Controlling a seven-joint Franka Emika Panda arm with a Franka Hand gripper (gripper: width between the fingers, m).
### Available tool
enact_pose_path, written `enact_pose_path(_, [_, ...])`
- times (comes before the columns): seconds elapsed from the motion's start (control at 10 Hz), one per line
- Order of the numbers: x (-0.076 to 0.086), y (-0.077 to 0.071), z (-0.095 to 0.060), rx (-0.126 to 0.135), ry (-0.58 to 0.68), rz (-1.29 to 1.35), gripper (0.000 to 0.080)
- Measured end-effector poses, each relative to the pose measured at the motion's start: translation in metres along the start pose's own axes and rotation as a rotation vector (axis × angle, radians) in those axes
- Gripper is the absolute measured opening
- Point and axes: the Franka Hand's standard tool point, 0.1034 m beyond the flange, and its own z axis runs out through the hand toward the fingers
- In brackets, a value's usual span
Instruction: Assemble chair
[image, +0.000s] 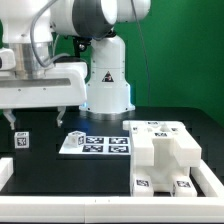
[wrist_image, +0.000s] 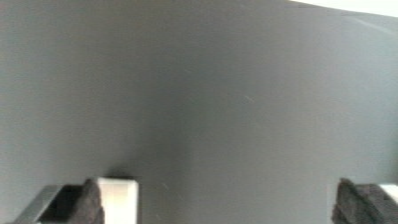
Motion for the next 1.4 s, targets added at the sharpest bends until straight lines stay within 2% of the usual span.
enact_pose_path(0.1, [-0.02,0.013,0.007,-0.003,-0.008,-0.031,0.0649])
enact_pose_path(0.2, [-0.033,0.028,0.009,-0.044,0.019,-0.094,0.0649])
enact_pose_path(0.3, [-0.041,0.029,0.01,-0.063,0.029,-0.115,0.0649])
enact_pose_path(0.5, [-0.04,0.028,0.011,-0.059,0.025,-0.111,0.0649])
enact_pose_path(0.7, [-0.053,0.03,0.021,-0.024,-0.014,-0.093,0.0649])
enact_pose_path(0.8, [-0.072,0.03,0.033,-0.036,-0.03,-0.085,0.0649])
enact_pose_path(0.9, [-0.092,0.026,0.046,-0.028,-0.061,-0.073,0.0649])
enact_pose_path(1.0, [-0.102,0.027,0.053,-0.033,-0.074,-0.065,0.0649])
enact_pose_path(1.2, [-0.111,0.03,0.06,-0.035,-0.088,-0.052,0.0649])
enact_pose_path(1.4, [-0.111,0.03,0.06,-0.036,-0.088,-0.054,0.0649])
